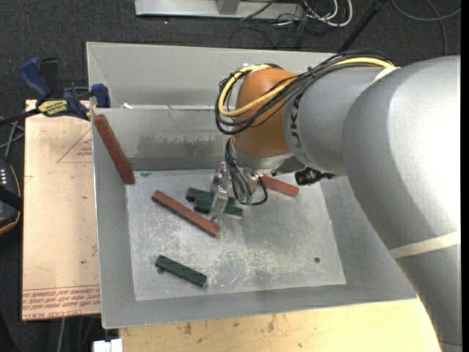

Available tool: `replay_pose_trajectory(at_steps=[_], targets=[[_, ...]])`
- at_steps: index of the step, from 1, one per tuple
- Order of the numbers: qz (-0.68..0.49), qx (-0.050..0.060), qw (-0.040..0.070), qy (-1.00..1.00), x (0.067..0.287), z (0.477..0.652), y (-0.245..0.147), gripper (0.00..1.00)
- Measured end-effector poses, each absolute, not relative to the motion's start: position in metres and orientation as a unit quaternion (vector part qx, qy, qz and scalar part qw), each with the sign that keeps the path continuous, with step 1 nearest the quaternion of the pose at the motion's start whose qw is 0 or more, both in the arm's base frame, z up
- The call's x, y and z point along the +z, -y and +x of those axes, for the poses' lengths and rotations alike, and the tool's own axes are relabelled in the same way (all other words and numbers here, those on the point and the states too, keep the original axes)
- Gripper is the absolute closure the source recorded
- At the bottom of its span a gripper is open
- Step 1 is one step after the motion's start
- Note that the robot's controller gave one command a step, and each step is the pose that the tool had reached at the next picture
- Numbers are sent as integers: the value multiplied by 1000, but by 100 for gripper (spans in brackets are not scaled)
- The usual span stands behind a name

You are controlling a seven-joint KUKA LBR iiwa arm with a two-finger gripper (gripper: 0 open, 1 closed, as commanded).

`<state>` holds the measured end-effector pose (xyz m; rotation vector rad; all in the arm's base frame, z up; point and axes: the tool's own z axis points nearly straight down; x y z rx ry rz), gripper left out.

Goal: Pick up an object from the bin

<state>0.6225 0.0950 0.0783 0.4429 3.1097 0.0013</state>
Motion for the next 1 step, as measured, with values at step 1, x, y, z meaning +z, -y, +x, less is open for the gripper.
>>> replay_pose_trajectory(at_steps=[1], targets=[[144, 1, 2, -990, 227, 573, -83, 100]])
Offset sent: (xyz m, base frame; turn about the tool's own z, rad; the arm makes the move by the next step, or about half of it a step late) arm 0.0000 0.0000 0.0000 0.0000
